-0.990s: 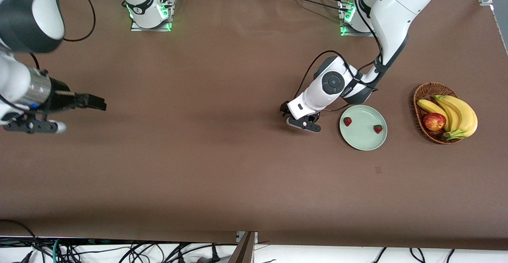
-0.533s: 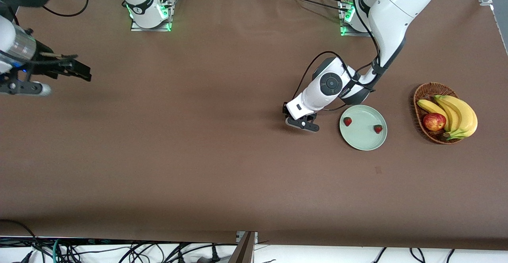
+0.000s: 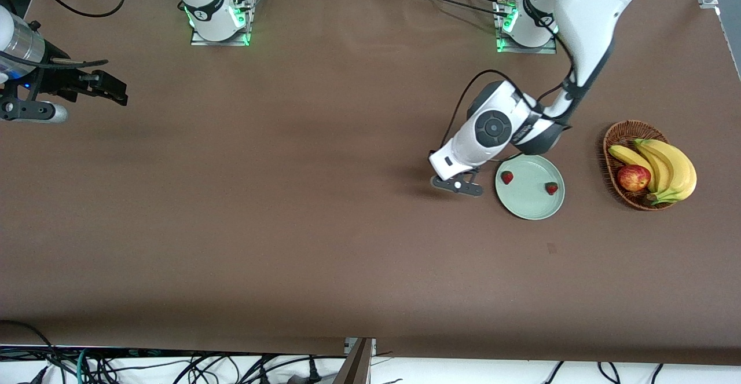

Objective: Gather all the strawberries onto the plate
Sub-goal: 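Carry the strawberry over the plate with the left gripper and release it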

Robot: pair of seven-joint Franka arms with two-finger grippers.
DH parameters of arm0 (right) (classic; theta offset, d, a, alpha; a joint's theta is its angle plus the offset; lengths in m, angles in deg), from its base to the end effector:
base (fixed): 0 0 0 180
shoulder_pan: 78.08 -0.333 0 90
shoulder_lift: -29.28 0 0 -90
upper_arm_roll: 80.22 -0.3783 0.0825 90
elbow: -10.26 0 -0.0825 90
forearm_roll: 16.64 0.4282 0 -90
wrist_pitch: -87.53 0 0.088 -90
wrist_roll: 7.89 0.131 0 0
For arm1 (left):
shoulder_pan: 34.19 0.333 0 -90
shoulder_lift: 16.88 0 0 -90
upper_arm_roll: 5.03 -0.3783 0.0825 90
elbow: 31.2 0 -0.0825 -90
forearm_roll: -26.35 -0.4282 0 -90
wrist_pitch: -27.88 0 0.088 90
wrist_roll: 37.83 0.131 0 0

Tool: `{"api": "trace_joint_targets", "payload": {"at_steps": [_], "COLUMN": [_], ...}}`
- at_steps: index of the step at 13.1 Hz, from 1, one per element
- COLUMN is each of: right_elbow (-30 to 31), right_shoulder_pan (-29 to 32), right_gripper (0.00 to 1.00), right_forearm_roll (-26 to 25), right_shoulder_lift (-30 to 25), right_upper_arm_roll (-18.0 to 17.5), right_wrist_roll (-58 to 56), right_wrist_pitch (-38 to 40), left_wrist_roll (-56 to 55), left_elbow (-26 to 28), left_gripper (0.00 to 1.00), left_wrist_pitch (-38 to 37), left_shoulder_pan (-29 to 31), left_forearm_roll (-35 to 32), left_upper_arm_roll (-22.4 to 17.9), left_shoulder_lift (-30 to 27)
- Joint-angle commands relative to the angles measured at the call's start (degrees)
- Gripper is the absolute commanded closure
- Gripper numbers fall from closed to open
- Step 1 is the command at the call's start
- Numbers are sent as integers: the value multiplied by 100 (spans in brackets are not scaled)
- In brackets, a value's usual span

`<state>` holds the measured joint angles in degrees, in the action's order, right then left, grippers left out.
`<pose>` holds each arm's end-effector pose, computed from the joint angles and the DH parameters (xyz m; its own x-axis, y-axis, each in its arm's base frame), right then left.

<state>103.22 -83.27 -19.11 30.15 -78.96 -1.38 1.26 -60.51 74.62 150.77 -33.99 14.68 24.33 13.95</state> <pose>0.5900 0.0347 0.6224 0.9909 -0.0483 -0.1257 -0.0413 -0.9975 0.0580 0.6097 -0.3006 0.2525 0.9631 -0.1974 -0.1832 -0.1941 -0.9803 0.0357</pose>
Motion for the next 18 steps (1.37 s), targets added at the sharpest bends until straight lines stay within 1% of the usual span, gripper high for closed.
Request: {"api": "trace_joint_targets", "payload": {"at_steps": [1,2,4,6,7,8,9,10,11,12,13,15,16,18], "right_elbow": [-173,-173,-173,-173,-164,-164,-173,-164,-164,-173,-173,-173,-173,-173], "right_shoulder_pan": [105,105,79,70,70,70,70,70,70,70,70,70,70,70], "right_gripper": [0,0,0,0,0,0,0,0,0,0,0,0,0,0], "right_forearm_roll": [-87,-78,-69,-61,-52,-52,-52,-61,-61,-61,-61,-61,-61,-61], "right_shoulder_lift": [80,80,72,72,72,72,72,72,72,72,72,72,72,72], "right_upper_arm_roll": [-91,-91,-99,-100,-100,-100,-100,-100,-100,-100,-100,-108,-100,-100], "right_wrist_roll": [52,70,79,70,70,70,70,78,70,78,79,79,79,70], "right_wrist_pitch": [128,93,136,145,145,145,145,145,145,145,145,145,145,145], "left_wrist_roll": [350,804,2252,3178,3713,4136,4358,4377,4377,4377,4395,4386,4377,4299], "left_elbow": [-561,-563,-589,-572,-563,-563,-563,-563,-571,-571,-563,-571,-571,-606], "left_gripper": [95,94,94,94,90,89,85,78,50,4,0,0,0,0], "left_wrist_pitch": [-1439,-1486,-1417,-980,-725,-583,-521,-520,-520,-520,-529,-590,-608,-826], "left_shoulder_pan": [94,303,812,1130,1323,1568,1649,1650,1641,1650,1659,1668,1676,1676], "left_forearm_roll": [-709,-922,-942,-907,-898,-863,-750,-696,-696,-687,-687,-687,-687,-661], "left_upper_arm_roll": [-88,-97,-97,-97,-97,-71,-62,-71,-71,-71,-71,-62,-62,-18], "left_shoulder_lift": [-50,-42,63,274,449,616,679,671,679,679,671,574,426,-56]}}
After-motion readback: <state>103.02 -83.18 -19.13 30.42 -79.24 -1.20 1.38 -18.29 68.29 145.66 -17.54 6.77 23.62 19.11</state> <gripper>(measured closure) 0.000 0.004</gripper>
